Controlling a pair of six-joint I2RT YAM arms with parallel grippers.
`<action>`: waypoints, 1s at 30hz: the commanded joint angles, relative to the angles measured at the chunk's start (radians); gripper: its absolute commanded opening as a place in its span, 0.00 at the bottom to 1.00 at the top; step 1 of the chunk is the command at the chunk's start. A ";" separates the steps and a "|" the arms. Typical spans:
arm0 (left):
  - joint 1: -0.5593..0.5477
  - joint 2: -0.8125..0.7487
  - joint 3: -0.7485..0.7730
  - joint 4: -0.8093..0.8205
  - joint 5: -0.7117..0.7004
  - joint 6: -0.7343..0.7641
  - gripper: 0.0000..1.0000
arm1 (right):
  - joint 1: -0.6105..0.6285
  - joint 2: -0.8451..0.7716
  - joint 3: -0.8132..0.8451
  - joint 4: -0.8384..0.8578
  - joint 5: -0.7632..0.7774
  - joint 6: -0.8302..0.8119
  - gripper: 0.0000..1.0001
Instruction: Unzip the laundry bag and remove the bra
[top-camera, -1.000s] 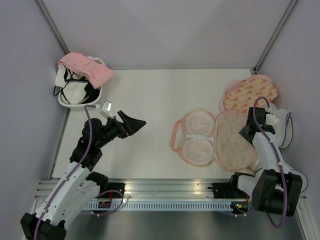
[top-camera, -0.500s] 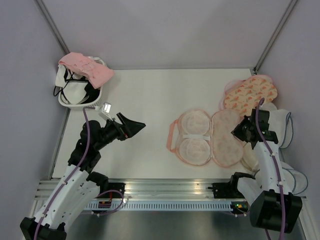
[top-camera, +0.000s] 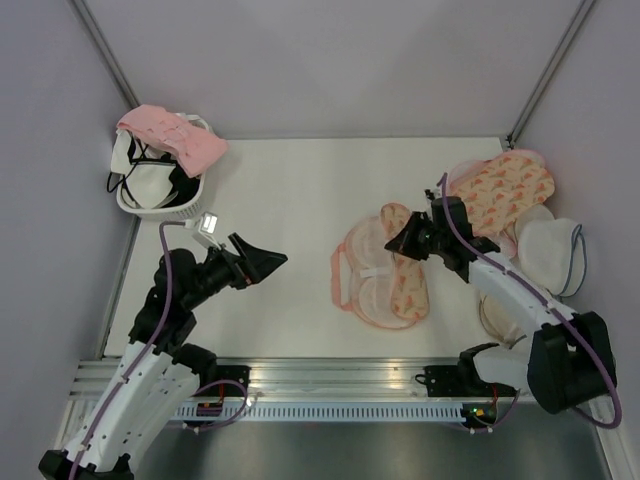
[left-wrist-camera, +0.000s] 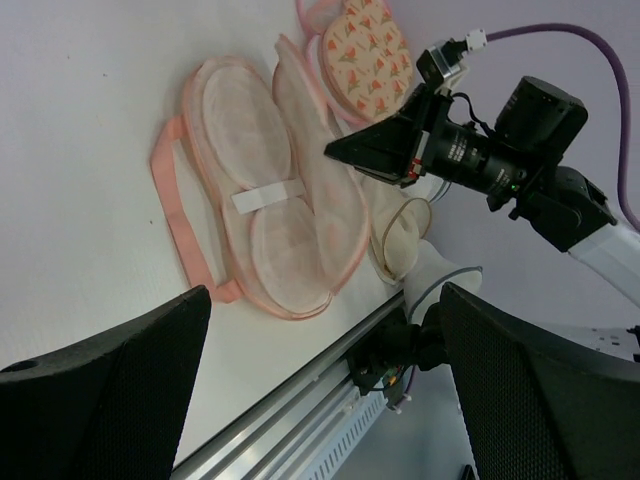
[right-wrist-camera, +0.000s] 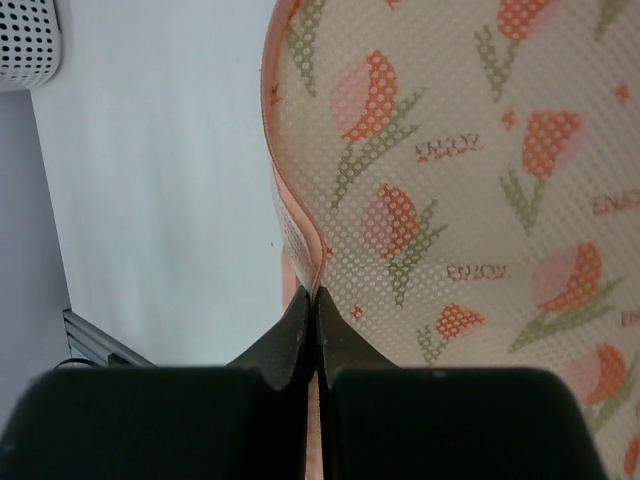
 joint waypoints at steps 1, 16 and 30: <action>-0.002 -0.020 0.026 -0.041 -0.027 0.037 0.98 | 0.086 0.118 0.076 0.198 0.028 0.063 0.01; -0.002 -0.060 0.038 -0.090 -0.030 0.040 1.00 | 0.267 0.177 0.197 0.199 0.016 -0.041 0.98; -0.002 0.013 0.101 -0.139 0.038 0.166 1.00 | 0.275 -0.270 0.286 -0.373 0.383 -0.271 0.98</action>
